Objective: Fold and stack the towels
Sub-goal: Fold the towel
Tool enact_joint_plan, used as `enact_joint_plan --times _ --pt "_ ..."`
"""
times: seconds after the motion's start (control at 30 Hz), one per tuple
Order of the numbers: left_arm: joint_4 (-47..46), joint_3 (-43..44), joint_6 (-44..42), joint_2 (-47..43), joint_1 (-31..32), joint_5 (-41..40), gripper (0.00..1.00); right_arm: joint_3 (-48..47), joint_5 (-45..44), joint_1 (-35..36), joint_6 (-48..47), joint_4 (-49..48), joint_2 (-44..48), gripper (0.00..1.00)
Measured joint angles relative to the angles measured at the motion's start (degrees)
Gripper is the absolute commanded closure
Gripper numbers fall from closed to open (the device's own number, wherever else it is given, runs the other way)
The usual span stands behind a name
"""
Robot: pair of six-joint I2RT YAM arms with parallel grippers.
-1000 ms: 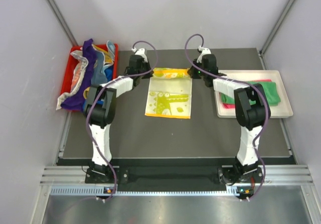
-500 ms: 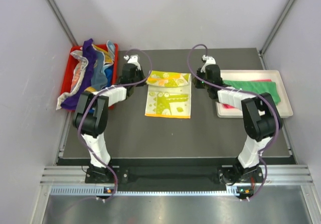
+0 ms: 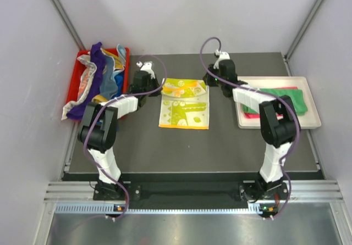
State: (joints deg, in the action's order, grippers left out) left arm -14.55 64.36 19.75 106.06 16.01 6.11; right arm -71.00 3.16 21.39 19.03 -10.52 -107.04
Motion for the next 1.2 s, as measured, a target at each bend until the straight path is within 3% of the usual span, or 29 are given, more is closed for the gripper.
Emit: enact_joint_plan --times 0.17,0.3,1.2 --pt "1.11 0.0 0.09 1.88 0.02 0.55 0.98 -14.73 1.51 0.0 -0.85 3.89 -9.68 0.69" --pt "2.47 0.02 0.07 2.91 0.04 0.55 0.97 -20.74 2.49 0.0 -0.98 6.97 -15.65 0.68" --pt "4.74 2.32 0.02 4.59 0.11 1.01 0.97 -27.93 4.13 0.66 -2.05 14.6 -24.46 0.63"
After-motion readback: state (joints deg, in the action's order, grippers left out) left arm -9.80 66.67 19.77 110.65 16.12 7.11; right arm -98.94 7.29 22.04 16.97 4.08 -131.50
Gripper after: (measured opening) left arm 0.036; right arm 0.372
